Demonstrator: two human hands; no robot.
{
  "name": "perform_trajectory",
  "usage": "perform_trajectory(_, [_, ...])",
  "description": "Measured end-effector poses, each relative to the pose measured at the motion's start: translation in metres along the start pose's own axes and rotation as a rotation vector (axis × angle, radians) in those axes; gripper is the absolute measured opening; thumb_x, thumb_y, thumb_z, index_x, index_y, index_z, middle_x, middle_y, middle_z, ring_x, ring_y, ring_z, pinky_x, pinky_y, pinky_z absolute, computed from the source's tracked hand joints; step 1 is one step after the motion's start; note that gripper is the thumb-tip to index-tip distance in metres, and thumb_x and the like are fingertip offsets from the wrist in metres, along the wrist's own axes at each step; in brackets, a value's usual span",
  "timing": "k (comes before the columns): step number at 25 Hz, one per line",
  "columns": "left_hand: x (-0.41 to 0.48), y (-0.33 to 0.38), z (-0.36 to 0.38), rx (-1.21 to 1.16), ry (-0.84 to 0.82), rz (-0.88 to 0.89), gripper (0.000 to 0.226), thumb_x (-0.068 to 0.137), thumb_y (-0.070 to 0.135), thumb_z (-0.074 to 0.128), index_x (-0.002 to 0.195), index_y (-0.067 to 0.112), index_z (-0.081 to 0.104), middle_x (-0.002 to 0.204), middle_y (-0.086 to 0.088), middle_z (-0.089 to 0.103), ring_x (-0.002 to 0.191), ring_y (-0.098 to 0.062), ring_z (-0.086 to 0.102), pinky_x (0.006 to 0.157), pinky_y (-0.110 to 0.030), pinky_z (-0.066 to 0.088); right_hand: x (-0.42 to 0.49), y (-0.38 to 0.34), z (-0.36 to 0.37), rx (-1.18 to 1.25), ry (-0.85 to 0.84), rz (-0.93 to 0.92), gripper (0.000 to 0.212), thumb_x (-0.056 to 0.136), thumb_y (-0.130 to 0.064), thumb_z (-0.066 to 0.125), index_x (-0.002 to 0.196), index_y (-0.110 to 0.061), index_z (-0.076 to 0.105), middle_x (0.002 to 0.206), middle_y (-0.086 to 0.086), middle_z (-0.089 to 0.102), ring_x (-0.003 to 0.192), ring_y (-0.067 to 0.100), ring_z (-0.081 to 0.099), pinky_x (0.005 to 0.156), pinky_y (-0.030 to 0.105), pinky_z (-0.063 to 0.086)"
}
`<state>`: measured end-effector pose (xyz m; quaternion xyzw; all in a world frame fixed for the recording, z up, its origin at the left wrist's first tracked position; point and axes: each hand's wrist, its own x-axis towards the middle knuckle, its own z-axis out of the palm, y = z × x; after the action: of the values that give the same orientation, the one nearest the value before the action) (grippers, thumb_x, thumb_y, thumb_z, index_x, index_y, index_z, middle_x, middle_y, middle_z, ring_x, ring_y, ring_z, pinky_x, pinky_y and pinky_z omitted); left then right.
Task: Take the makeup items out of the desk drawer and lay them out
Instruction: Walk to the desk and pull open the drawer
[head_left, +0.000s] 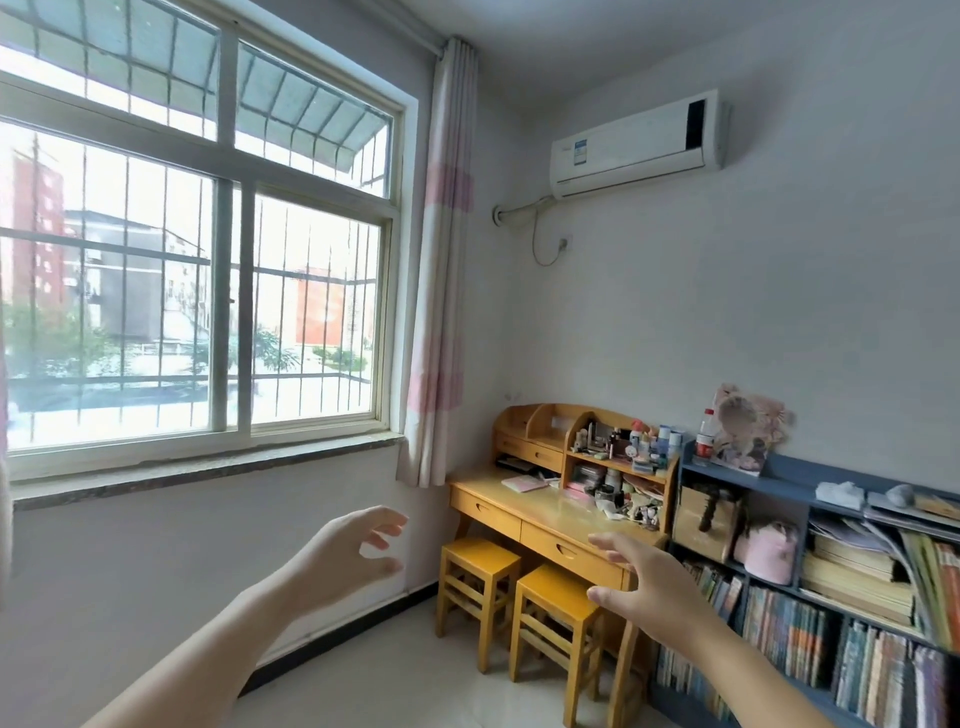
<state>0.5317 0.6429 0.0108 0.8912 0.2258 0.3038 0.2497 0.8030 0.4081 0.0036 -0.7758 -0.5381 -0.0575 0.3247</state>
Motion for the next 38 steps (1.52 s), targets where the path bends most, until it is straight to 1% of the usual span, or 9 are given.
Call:
perform_trajectory(3, [0.041, -0.031, 0.002, 0.003, -0.005, 0.016, 0.043, 0.078, 0.022, 0.072, 0.116, 0.031, 0.055, 0.111, 0.01, 0.062, 0.099, -0.005, 0.059, 0.082, -0.02, 0.052, 0.041, 0.009, 0.019, -0.005, 0.004, 0.017, 0.058, 0.076, -0.037, 0.071, 0.129, -0.035, 0.046, 0.133, -0.013, 0.052, 0.115, -0.002, 0.047, 0.087, 0.016, 0.039])
perform_trajectory(7, [0.086, -0.062, 0.012, 0.002, -0.017, 0.016, 0.044, 0.078, 0.022, 0.072, 0.119, 0.027, 0.055, 0.112, 0.009, 0.061, 0.099, -0.006, 0.059, 0.082, -0.02, 0.052, 0.084, 0.023, 0.042, -0.022, -0.013, 0.04, 0.058, 0.077, -0.037, 0.07, 0.129, -0.036, 0.045, 0.134, -0.013, 0.052, 0.118, 0.0, 0.047, 0.09, 0.019, 0.039])
perform_trajectory(10, [0.12, -0.086, 0.024, -0.004, -0.022, 0.01, 0.045, 0.078, 0.022, 0.071, 0.12, 0.027, 0.055, 0.112, 0.009, 0.061, 0.099, -0.006, 0.059, 0.081, -0.019, 0.052, 0.119, 0.036, 0.058, -0.024, -0.037, 0.049, 0.058, 0.077, -0.038, 0.07, 0.129, -0.038, 0.045, 0.133, -0.013, 0.051, 0.114, -0.002, 0.046, 0.085, 0.015, 0.039])
perform_trajectory(15, [0.191, -0.122, 0.045, -0.011, -0.031, 0.004, 0.042, 0.078, 0.024, 0.072, 0.113, 0.036, 0.052, 0.111, 0.011, 0.061, 0.098, -0.005, 0.06, 0.079, -0.018, 0.052, 0.197, 0.071, 0.08, -0.043, -0.046, 0.047, 0.058, 0.076, -0.039, 0.07, 0.129, -0.038, 0.045, 0.129, -0.013, 0.053, 0.113, -0.001, 0.048, 0.082, 0.014, 0.037])
perform_trajectory(19, [0.247, -0.144, 0.056, -0.05, -0.003, -0.021, 0.04, 0.078, 0.025, 0.073, 0.11, 0.038, 0.053, 0.11, 0.011, 0.062, 0.098, -0.005, 0.06, 0.081, -0.02, 0.052, 0.259, 0.107, 0.092, -0.027, -0.042, 0.043, 0.058, 0.073, -0.042, 0.071, 0.126, -0.042, 0.046, 0.129, -0.015, 0.055, 0.112, -0.001, 0.05, 0.091, 0.019, 0.042])
perform_trajectory(22, [0.29, -0.163, 0.06, -0.068, 0.004, -0.028, 0.04, 0.077, 0.023, 0.073, 0.105, 0.043, 0.052, 0.109, 0.011, 0.062, 0.098, -0.006, 0.061, 0.083, -0.023, 0.053, 0.306, 0.133, 0.101, -0.026, -0.041, 0.053, 0.058, 0.073, -0.043, 0.071, 0.125, -0.044, 0.046, 0.126, -0.015, 0.056, 0.11, -0.001, 0.051, 0.091, 0.021, 0.044])
perform_trajectory(28, [0.354, -0.208, 0.069, -0.058, -0.01, -0.061, 0.041, 0.078, 0.019, 0.072, 0.104, 0.044, 0.053, 0.108, 0.013, 0.062, 0.096, -0.007, 0.062, 0.083, -0.024, 0.053, 0.38, 0.172, 0.126, 0.112, 0.002, 0.115, 0.052, 0.075, -0.034, 0.073, 0.122, -0.037, 0.051, 0.124, -0.011, 0.059, 0.111, 0.002, 0.052, 0.096, 0.03, 0.046])
perform_trajectory(34, [0.422, -0.266, 0.073, -0.074, -0.037, -0.093, 0.045, 0.074, 0.015, 0.074, 0.102, 0.045, 0.055, 0.107, 0.011, 0.064, 0.092, -0.002, 0.061, 0.082, -0.025, 0.054, 0.446, 0.193, 0.163, 0.084, -0.035, 0.149, 0.054, 0.075, -0.034, 0.072, 0.125, -0.037, 0.05, 0.123, -0.011, 0.057, 0.111, 0.002, 0.05, 0.097, 0.027, 0.044])
perform_trajectory(38, [0.48, -0.312, 0.076, -0.087, -0.06, -0.059, 0.044, 0.074, 0.016, 0.074, 0.1, 0.046, 0.055, 0.107, 0.011, 0.064, 0.093, 0.004, 0.059, 0.081, -0.024, 0.053, 0.497, 0.19, 0.196, 0.033, -0.051, 0.148, 0.056, 0.076, -0.035, 0.071, 0.126, -0.042, 0.047, 0.112, -0.02, 0.049, 0.106, -0.001, 0.045, 0.091, 0.021, 0.04])
